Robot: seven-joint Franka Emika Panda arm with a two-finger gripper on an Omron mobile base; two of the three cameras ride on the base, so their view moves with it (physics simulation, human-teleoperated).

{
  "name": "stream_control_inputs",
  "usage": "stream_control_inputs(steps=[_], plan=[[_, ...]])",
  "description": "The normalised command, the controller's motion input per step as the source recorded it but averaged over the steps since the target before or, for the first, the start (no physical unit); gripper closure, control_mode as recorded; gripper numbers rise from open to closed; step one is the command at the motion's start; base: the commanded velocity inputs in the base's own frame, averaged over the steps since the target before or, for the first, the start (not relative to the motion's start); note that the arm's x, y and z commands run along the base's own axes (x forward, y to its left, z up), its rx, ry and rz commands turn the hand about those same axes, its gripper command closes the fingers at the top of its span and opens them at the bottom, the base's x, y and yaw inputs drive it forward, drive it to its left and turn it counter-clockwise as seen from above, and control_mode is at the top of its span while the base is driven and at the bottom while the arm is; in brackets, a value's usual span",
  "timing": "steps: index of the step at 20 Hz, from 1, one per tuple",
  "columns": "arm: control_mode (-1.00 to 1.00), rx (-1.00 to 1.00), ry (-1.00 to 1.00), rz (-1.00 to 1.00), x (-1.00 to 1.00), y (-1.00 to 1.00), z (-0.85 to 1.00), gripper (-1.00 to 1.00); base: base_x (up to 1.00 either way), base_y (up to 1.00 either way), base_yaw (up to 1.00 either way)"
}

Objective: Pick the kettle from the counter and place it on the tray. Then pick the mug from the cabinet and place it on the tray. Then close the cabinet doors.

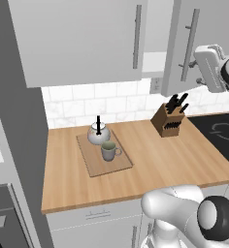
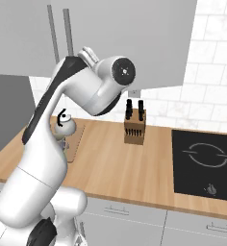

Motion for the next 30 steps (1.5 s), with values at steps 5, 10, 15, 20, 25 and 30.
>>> stream_control_inputs(steps=[5,10,15,20,25,30], plan=[[-1.00,0.00,0.00,0.00,0.74,0.51,-0.17,-1.00,0.00,0.00,0.00],[-1.00,-0.02,0.00,0.00,0.69,0.38,-0.19,-1.00,0.00,0.00,0.00],[-1.00,-0.04,0.00,0.00,0.66,0.28,-0.22,-1.00,0.00,0.00,0.00],[-1.00,-0.06,0.00,-0.01,0.53,0.21,-0.25,-1.00,0.00,0.00,0.00],[-1.00,-0.10,0.00,-0.07,0.59,0.12,-0.29,-1.00,0.00,0.00,0.00],[-1.00,-0.07,0.00,-0.07,0.29,0.02,-0.16,-1.00,0.00,0.00,0.00]])
